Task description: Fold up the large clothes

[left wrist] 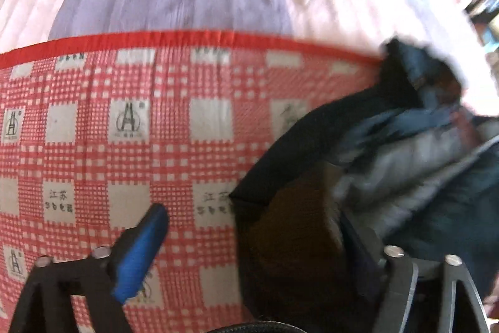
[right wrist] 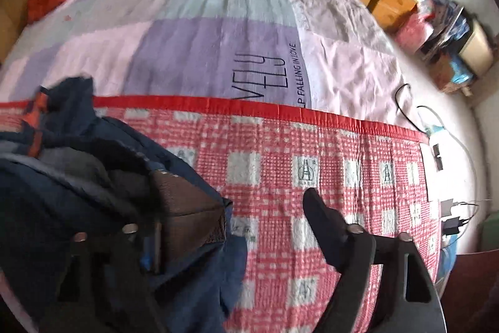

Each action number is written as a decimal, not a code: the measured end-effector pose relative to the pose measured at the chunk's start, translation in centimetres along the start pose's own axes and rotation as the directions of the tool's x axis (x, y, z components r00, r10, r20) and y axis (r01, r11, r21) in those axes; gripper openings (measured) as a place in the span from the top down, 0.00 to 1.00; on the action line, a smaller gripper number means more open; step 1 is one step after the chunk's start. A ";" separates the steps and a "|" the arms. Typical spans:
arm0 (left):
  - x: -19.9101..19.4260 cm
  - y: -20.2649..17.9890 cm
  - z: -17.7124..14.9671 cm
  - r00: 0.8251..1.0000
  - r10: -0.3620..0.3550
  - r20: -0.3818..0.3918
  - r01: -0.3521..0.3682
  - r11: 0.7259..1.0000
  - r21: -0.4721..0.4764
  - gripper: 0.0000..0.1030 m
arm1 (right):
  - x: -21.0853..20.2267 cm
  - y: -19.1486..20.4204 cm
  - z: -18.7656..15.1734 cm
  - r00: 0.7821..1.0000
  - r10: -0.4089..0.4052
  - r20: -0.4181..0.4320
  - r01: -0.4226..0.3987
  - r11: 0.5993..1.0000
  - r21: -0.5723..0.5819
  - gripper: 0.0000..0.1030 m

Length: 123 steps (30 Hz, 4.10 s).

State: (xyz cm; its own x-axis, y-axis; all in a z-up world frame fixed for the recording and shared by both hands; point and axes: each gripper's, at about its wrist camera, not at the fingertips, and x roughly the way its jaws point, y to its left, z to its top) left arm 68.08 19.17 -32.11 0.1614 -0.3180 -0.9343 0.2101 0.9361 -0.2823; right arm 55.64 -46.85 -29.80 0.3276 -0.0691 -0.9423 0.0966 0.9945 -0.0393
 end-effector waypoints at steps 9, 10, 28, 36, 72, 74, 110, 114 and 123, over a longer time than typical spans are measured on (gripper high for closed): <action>-9.4 -2.8 0.4 0.967 -0.052 0.250 0.058 0.998 -0.015 0.03 | -6.7 -2.0 2.5 0.989 0.143 0.044 -0.144 0.989 0.032 0.14; -9.2 -3.9 0.2 0.967 -0.052 0.250 0.048 0.999 0.021 0.03 | -7.4 -2.5 2.8 0.981 0.177 0.082 -0.184 0.979 0.086 0.14; 6.2 -21.9 -10.7 0.969 -0.023 0.247 -0.058 0.948 0.314 0.00 | 0.0 22.9 -9.9 0.996 0.040 0.080 -0.016 0.959 -0.281 0.00; 8.2 -21.6 -4.9 0.957 0.002 0.289 -0.071 0.971 0.228 0.00 | 1.0 23.1 -1.2 0.979 0.134 0.153 -0.092 0.962 -0.257 0.00; 4.2 -20.0 -5.9 0.916 -0.097 0.389 0.031 0.985 0.172 0.00 | -1.8 28.1 7.4 0.913 0.407 0.015 -0.314 0.728 -0.609 1.00; 4.6 -19.6 -6.0 0.921 -0.098 0.377 0.044 0.988 0.149 0.00 | -0.1 29.2 6.0 0.922 0.372 -0.104 -0.347 0.681 -0.645 0.99; 5.1 -20.9 -8.8 0.924 -0.147 0.352 0.084 0.979 0.186 0.00 | -1.8 27.1 1.5 0.928 0.372 -0.003 -0.296 0.732 -0.614 0.91; 3.5 -21.9 -7.3 0.905 -0.154 0.397 0.073 0.974 0.213 0.00 | -3.3 27.4 3.4 0.939 0.323 0.117 -0.183 0.758 -0.626 0.91; 9.8 -21.9 -2.7 0.950 -0.039 0.310 -0.005 0.990 0.139 0.00 | 6.2 25.7 4.9 0.983 0.184 0.028 -0.162 0.921 -0.355 1.00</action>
State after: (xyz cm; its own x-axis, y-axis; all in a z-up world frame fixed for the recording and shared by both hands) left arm 62.49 -4.07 -35.64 0.4445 -0.3848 -0.8089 0.3413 0.9077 -0.2442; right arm 64.78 -22.11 -35.03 0.3656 0.1130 -0.9239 -0.2978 0.9546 -0.0011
